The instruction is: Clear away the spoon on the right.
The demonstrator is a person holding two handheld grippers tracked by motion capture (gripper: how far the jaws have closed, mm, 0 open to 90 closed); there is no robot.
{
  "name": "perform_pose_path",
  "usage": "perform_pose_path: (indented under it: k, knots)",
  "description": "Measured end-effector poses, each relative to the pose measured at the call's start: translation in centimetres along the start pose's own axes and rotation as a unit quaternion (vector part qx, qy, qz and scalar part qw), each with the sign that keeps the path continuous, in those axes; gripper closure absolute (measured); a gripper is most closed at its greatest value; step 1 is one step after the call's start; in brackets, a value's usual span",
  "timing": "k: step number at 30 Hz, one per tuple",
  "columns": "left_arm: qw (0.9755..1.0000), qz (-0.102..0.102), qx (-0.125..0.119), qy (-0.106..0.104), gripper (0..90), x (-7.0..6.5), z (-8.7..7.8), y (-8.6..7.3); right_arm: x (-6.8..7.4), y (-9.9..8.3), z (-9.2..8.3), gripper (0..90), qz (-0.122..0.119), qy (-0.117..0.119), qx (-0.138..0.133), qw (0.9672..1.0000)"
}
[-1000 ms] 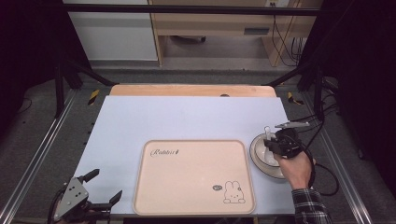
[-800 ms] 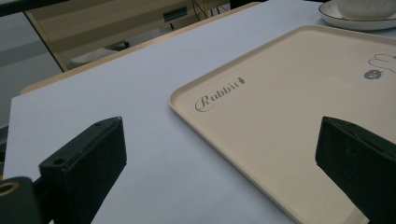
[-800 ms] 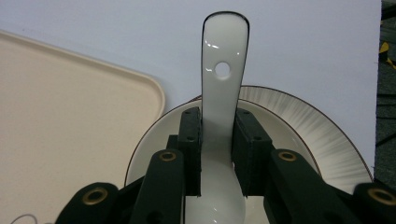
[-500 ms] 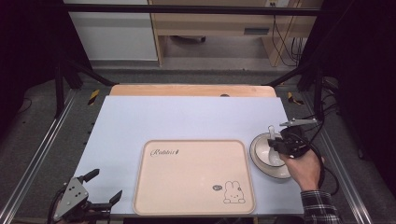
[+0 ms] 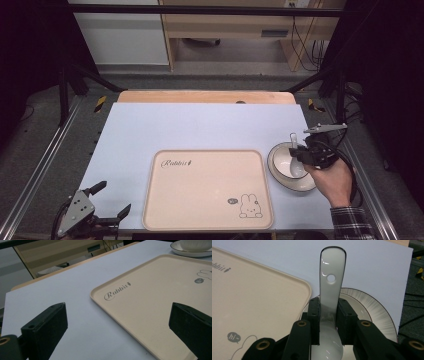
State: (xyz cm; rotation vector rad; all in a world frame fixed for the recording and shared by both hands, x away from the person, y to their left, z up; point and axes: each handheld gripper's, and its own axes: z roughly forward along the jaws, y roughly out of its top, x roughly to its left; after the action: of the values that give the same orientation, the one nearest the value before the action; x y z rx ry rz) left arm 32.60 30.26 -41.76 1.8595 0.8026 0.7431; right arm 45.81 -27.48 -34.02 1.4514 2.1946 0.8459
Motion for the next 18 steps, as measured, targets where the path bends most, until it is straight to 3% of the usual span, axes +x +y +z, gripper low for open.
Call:
perform_pose_path:
  k: [9, 18]
  knots:
    - [1.0000, 0.000, 0.001, -0.001, 1.5, 0.0, 0.0, 0.0, 0.9, 0.3, -1.7, 74.5, -0.006, 0.014, 0.000, 0.9999]
    - [1.0000, -0.001, -0.001, -0.001, 1.5, 0.0, 0.0, 0.0, 2.1, 0.0, -2.1, 74.6, -0.011, 0.029, 0.015, 0.9994]
